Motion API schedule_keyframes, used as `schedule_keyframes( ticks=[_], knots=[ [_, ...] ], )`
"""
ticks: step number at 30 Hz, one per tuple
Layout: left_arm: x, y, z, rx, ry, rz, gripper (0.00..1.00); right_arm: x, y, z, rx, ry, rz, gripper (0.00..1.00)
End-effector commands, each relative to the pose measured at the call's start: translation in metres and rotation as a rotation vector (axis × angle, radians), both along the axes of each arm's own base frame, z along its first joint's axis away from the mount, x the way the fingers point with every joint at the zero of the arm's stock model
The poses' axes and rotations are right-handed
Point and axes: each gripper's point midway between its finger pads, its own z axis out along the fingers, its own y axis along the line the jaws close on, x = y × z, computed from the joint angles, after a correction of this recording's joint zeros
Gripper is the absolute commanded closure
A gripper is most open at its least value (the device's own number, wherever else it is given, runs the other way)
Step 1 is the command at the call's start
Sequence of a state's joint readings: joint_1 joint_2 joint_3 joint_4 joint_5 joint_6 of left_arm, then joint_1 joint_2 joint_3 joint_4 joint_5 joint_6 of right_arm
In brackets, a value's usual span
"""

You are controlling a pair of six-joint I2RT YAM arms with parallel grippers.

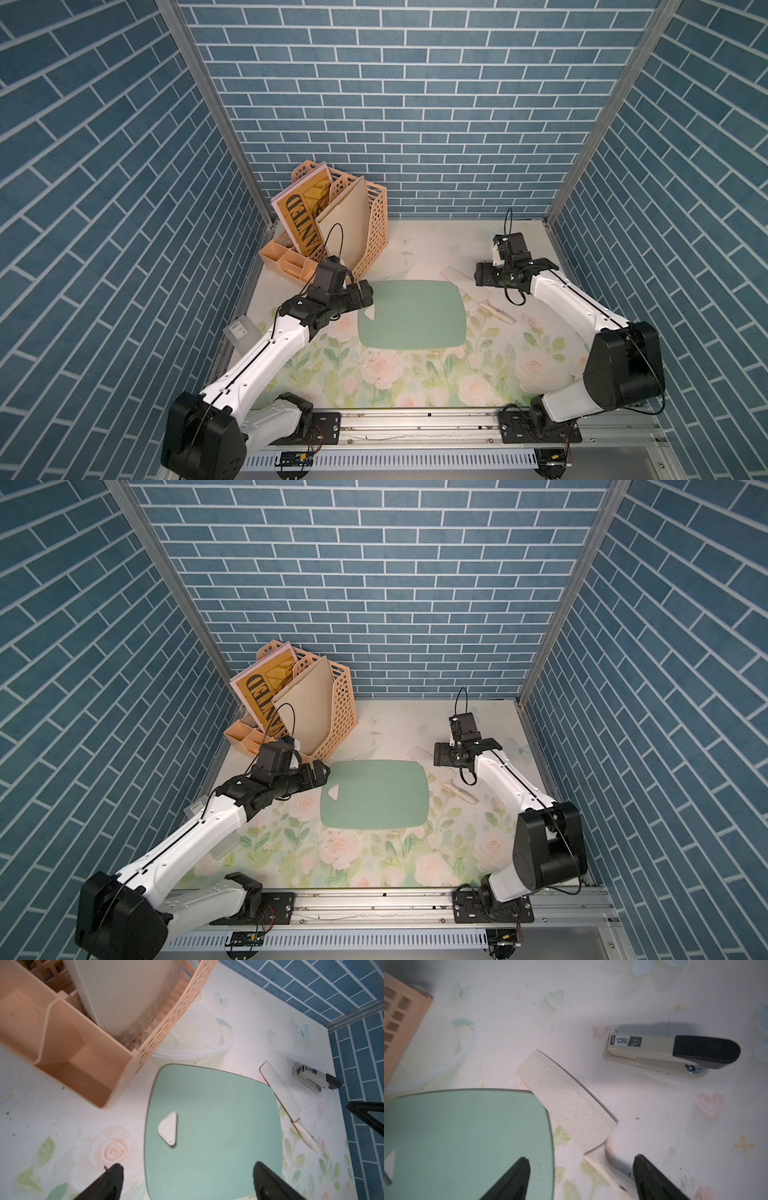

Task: Align the knife with the edge of the cutting board
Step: Pick up the knife at the center of the board.

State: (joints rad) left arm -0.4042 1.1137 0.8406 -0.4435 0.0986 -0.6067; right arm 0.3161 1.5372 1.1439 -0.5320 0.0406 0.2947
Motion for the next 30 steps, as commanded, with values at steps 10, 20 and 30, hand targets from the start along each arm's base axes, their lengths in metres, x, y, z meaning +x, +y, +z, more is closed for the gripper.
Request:
schedule_keyframes(
  ticks=[10,20,30],
  knots=[
    [-0.026,0.013,0.002,0.071,-0.005,-0.066,0.00,-0.023,-0.013,-0.079,-0.175,0.300,0.077,0.14],
    [-0.027,0.012,0.000,0.067,-0.016,-0.076,0.00,-0.028,-0.012,-0.102,-0.171,0.352,0.079,0.23],
    [-0.026,0.014,-0.002,0.073,-0.018,-0.066,0.00,-0.034,-0.013,-0.108,-0.177,0.358,0.074,0.23]
  ],
)
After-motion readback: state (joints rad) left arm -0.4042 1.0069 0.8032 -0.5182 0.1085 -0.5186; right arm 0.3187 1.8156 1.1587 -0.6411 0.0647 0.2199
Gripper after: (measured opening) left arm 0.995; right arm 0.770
